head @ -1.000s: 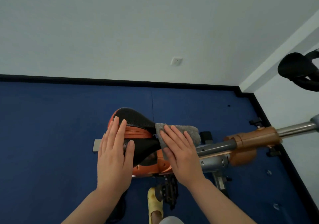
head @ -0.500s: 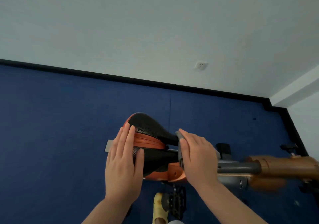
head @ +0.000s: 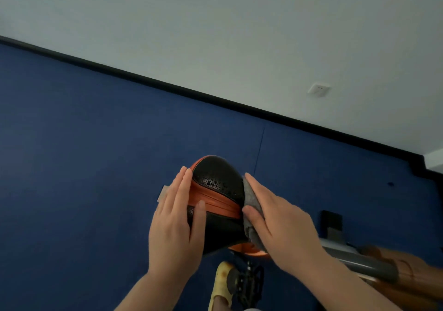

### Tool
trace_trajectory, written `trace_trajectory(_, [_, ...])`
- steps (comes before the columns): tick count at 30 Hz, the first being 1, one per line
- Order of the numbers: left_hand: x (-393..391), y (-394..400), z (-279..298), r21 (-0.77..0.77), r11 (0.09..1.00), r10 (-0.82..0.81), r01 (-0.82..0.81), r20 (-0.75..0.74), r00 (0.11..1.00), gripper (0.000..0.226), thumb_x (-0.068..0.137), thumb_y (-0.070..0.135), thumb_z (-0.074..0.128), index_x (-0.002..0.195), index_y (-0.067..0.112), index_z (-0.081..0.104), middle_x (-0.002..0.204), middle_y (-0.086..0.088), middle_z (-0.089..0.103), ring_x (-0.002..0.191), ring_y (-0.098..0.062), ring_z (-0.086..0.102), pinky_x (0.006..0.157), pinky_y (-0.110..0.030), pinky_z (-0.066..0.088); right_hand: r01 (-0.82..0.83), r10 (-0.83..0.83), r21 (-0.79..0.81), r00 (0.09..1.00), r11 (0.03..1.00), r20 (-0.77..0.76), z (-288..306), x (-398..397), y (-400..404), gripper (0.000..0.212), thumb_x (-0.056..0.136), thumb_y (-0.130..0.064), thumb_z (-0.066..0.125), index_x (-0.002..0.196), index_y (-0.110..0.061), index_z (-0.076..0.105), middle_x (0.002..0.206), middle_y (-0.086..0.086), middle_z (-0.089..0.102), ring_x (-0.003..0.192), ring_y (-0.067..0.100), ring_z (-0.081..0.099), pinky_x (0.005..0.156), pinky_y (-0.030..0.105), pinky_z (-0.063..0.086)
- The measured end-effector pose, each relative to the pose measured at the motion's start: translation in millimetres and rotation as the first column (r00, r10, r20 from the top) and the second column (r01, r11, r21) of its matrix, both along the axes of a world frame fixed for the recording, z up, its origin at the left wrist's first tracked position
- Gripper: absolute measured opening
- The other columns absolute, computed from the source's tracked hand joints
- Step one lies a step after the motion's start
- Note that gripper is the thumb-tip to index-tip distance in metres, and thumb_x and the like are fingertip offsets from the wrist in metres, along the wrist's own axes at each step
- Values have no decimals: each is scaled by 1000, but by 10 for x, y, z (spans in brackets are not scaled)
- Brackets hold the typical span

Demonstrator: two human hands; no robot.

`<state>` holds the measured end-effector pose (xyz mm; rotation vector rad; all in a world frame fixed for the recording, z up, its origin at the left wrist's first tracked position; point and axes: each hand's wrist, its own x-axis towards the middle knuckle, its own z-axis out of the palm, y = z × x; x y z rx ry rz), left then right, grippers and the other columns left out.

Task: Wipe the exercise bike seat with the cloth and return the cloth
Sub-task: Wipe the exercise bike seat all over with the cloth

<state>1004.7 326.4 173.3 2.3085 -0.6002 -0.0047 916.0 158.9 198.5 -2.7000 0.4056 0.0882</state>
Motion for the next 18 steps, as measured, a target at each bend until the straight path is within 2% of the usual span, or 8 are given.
trace_trajectory(3, [-1,0,3,-6,1000,7,-7,-7,1000,53,92,41,32,144,34,23,147,18,29,130,11,21,95,-14,25,-49,51,88,999,995,-18,-9,149,-24,68,84,-69,1,148,-49,-5,150,-23,39,119,3,54,80,24,44])
trace_trajectory(6, [-4,0,12,1,1000,5,-5,1,1000,54,92,40,33,144,34,22,146,18,28,131,7,23,93,-11,23,-119,121,191,993,974,-3,-23,291,-54,63,89,-65,9,146,-53,-13,160,-28,3,138,2,34,98,29,43])
trace_trajectory(7, [-7,-2,14,1,1000,7,-7,3,1000,54,92,40,33,144,34,21,145,19,28,131,6,24,94,-11,23,-139,140,209,990,968,8,-26,323,-48,61,91,-62,12,146,-53,-14,160,-28,-5,144,2,23,107,31,38])
trace_trajectory(9, [-18,1,17,1,1000,10,-10,7,1000,54,92,39,35,144,35,21,146,18,29,132,5,26,94,-11,24,-201,201,168,980,965,16,-36,337,-26,59,96,-58,13,147,-50,-15,160,-25,-13,148,-1,-2,120,31,16])
trace_trajectory(11, [-23,12,26,-7,1000,6,-6,9,1000,54,92,38,36,144,35,21,147,17,30,132,5,27,95,-12,26,-267,268,66,963,962,-10,-48,267,-30,58,98,-55,10,147,-47,-20,158,-24,-21,145,-2,-19,120,31,-1])
trace_trajectory(13, [-24,26,35,-23,1000,0,0,-1,1000,53,92,38,36,143,37,21,148,18,30,132,6,28,97,-14,27,-281,282,25,959,959,-43,-56,153,-64,58,98,-54,8,146,-47,-22,156,-27,-25,144,-3,-22,119,31,-5])
trace_trajectory(15, [-36,34,33,-50,999,9,-10,-29,1000,52,92,39,36,143,39,22,147,22,30,132,8,27,97,-6,23,-239,242,44,968,970,-63,-65,89,-98,58,97,-57,7,145,-48,-24,153,-33,-25,142,-9,-20,118,27,-4])
trace_trajectory(18, [-61,37,0,-133,988,69,-83,-105,992,49,91,43,36,140,42,29,143,29,34,130,9,30,94,0,22,-127,136,160,989,979,-51,-72,202,-81,55,93,-64,7,139,-60,-24,149,-45,-17,135,-25,-11,111,13,4])
